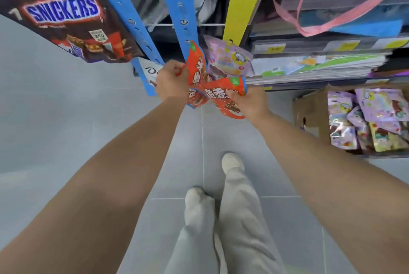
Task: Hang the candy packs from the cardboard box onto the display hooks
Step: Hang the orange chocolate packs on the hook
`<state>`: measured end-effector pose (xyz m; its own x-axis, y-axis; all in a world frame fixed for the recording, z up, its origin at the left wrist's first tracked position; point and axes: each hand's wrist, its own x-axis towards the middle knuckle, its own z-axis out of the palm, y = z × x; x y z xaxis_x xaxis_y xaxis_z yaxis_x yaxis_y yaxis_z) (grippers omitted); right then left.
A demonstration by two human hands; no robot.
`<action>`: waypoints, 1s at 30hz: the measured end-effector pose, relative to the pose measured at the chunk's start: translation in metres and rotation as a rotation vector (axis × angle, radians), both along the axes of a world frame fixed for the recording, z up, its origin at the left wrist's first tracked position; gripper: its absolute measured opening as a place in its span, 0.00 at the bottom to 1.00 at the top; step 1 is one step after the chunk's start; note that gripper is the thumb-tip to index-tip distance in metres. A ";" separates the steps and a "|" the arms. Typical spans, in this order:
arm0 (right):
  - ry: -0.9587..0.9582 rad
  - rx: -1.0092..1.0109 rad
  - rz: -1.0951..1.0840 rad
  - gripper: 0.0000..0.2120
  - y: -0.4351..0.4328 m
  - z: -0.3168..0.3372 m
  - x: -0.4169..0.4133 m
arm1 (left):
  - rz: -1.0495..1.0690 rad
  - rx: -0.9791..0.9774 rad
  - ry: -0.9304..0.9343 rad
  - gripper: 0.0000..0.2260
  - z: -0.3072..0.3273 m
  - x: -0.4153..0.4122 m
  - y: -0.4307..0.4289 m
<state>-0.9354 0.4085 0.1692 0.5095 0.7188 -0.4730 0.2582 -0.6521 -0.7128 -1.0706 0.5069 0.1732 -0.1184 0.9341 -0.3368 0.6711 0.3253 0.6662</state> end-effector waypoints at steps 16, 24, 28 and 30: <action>-0.010 0.268 0.199 0.20 0.032 -0.118 0.017 | -0.485 0.892 -0.098 0.03 -0.099 -0.006 0.032; 0.024 0.320 0.329 0.22 0.054 -0.139 0.008 | -0.471 0.694 -0.097 0.07 -0.126 -0.011 0.045; 0.034 0.244 0.289 0.12 0.065 -0.161 0.004 | -0.223 0.437 -0.162 0.10 -0.154 0.002 0.056; 0.014 0.250 0.200 0.10 0.071 -0.173 0.003 | -0.180 0.409 -0.117 0.13 -0.166 0.008 0.061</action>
